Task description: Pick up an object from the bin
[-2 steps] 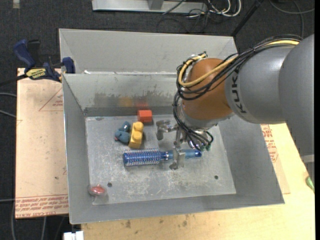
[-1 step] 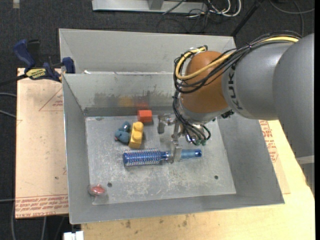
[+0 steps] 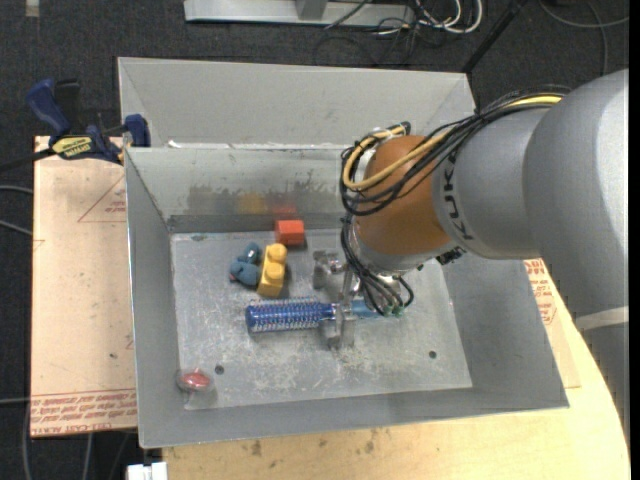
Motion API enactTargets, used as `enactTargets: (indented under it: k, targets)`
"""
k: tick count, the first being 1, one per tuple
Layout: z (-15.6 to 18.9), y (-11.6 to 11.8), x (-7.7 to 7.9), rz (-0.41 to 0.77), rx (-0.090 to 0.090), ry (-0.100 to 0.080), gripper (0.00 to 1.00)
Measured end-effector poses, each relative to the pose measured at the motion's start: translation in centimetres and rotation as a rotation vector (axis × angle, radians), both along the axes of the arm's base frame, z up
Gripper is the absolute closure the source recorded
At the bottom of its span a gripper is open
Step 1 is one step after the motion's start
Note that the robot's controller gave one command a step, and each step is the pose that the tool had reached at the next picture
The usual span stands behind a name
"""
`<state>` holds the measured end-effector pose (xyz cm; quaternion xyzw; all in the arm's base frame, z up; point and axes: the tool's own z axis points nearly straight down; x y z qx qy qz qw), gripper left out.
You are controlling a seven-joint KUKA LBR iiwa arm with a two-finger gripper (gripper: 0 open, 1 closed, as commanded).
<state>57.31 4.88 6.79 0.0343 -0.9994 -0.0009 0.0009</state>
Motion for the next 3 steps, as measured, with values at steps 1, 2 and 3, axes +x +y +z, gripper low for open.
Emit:
enactTargets:
  k: [1,2,3]
  targets:
    - [0.0,0.1,0.1,0.002,0.001,-0.002,0.0]
    - [0.1,0.1,0.1,0.002,0.001,-0.002,1.0]
    - [3.3,0.1,0.1,0.003,0.0,-0.005,1.0]
